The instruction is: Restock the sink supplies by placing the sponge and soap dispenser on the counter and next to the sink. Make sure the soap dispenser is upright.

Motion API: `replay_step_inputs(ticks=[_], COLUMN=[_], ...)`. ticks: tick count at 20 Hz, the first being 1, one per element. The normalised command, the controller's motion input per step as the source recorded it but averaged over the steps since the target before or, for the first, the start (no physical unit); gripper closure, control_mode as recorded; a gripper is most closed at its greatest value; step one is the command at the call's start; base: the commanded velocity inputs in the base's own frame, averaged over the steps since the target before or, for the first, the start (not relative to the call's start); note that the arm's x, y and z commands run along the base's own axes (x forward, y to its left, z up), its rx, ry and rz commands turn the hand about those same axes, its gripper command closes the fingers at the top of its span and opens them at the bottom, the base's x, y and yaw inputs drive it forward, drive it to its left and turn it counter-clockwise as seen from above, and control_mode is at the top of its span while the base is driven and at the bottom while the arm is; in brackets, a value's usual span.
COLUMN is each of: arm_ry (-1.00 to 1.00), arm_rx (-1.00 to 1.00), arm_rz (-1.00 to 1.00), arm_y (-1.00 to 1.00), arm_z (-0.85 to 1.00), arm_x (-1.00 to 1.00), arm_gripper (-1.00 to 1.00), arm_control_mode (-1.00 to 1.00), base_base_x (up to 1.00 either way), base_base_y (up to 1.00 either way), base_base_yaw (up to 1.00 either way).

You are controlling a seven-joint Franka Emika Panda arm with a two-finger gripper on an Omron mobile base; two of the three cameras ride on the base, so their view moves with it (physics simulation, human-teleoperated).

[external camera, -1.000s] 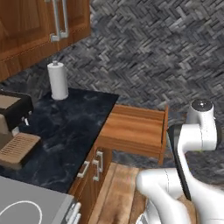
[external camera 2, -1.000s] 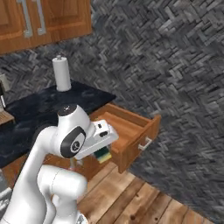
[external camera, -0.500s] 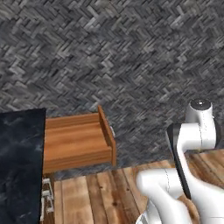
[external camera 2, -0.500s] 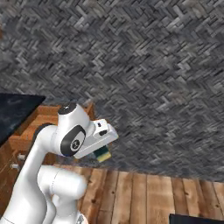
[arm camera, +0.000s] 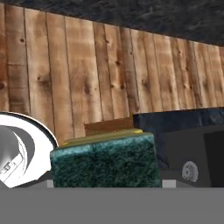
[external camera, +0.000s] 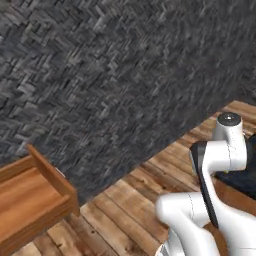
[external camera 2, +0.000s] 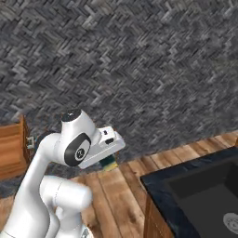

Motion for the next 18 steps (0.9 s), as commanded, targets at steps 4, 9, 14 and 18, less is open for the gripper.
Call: replay_step_inputs(ticks=[4,9,14,18], arm_ry=[0.00,0.00,0.00,0.00], arm_rx=[0.00,0.00,0.00,0.00], arm_rz=[0.00,0.00,0.00,0.00], arm_y=[0.00,0.00,0.00,0.00], arm_z=[0.00,0.00,0.00,0.00], arm_x=[0.00,0.00,0.00,0.00], arm_gripper=[1.00,1.00,1.00,1.00], arm_control_mode=[1.00,1.00,1.00,1.00], base_base_x=[-0.36,-0.40,-0.27,-0.01], base_base_y=[0.00,0.00,-0.01,-0.09], base_base_yaw=[-0.81,-0.80,-0.78,-0.72])
